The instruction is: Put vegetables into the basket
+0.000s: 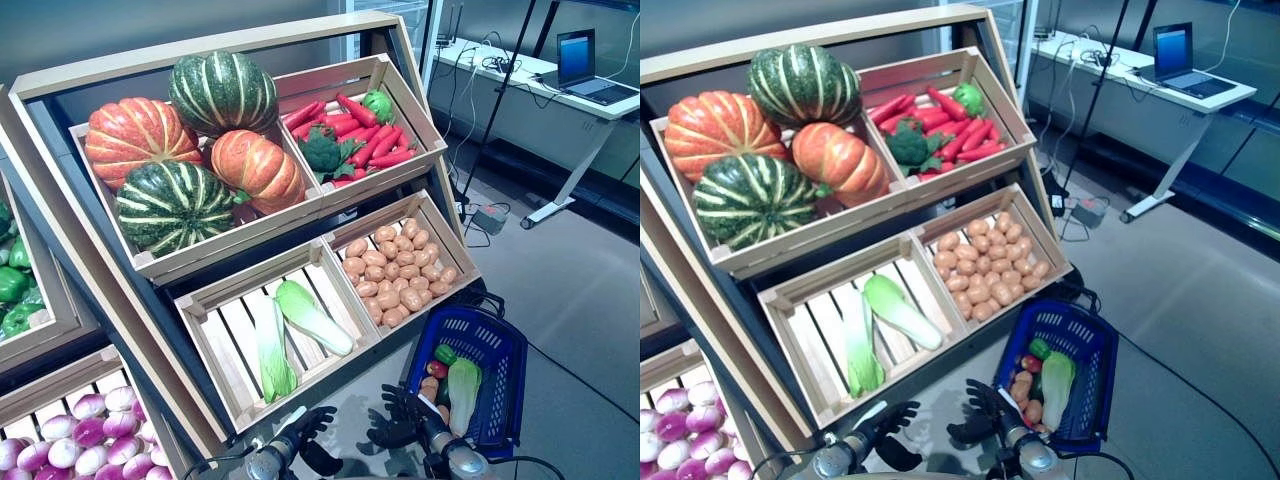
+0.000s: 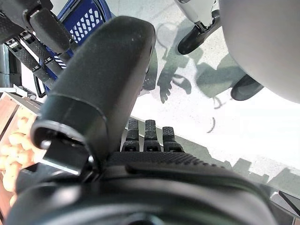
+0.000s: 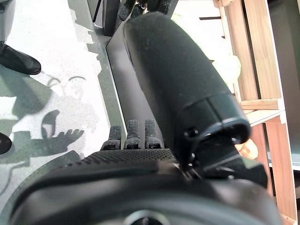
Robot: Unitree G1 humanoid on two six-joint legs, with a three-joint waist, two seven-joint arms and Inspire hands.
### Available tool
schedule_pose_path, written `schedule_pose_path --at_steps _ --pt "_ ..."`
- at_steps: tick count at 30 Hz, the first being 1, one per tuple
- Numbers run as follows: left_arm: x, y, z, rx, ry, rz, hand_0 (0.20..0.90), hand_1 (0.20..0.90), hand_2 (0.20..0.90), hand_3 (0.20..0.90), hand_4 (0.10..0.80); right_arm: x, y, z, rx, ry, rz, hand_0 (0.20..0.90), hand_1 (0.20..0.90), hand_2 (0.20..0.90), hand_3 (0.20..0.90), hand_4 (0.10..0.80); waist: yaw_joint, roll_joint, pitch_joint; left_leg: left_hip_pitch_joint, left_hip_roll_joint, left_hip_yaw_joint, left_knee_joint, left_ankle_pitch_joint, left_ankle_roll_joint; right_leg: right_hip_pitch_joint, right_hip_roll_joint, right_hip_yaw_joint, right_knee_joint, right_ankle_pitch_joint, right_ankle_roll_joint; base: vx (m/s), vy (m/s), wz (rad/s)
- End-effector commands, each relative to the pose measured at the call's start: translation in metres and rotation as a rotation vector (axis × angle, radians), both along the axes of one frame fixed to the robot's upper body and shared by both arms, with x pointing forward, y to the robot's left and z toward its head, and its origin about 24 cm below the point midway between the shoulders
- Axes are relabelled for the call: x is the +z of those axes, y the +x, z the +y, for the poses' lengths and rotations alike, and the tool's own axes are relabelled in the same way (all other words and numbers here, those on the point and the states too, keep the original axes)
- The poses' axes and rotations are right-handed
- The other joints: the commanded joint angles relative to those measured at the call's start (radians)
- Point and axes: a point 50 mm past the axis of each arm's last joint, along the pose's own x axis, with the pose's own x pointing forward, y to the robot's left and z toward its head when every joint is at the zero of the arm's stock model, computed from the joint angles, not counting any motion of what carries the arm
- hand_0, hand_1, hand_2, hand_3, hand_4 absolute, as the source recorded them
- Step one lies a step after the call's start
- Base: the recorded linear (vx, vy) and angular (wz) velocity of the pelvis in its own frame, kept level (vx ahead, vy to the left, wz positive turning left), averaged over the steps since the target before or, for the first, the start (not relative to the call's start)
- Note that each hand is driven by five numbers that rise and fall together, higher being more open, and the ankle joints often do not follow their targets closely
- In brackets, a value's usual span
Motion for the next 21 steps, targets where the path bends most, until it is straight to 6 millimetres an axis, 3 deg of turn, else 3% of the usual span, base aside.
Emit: schedule_pose_path --at_steps 1,14,21 --pt "0.018 0.039 -0.010 -0.035 -0.058 -0.138 0.900 0.900 0.900 0.900 0.800 0.021 0.043 0.004 -0.029 0.018 -0.149 0.900 0.900 0.900 0.900 0.800 -0.008 -0.016 0.066 0.025 -0.033 -0.021 0.003 -0.085 0.024 0.065 0.044 0.030 0.007 -0.054 -0.072 0.000 0.000 0.00" --pt "0.021 0.043 -0.013 -0.062 -0.080 -0.149 0.900 0.900 0.900 0.900 0.800 0.023 0.045 0.003 -0.063 0.026 -0.154 0.900 0.900 0.900 0.900 0.800 0.001 -0.011 0.070 0.023 -0.037 -0.042 0.003 -0.082 0.022 0.070 0.041 0.011 0.007 -0.058 -0.072 0.000 -0.002 0.00" --pt "0.032 0.057 -0.018 -0.109 -0.109 -0.214 0.900 0.900 0.900 0.900 0.800 0.029 0.054 0.002 -0.109 0.039 -0.178 0.900 0.900 0.900 0.900 0.800 0.002 -0.004 0.086 0.003 -0.037 -0.053 0.003 -0.070 0.020 0.053 0.038 0.003 0.007 -0.053 -0.077 -0.040 -0.013 0.04"
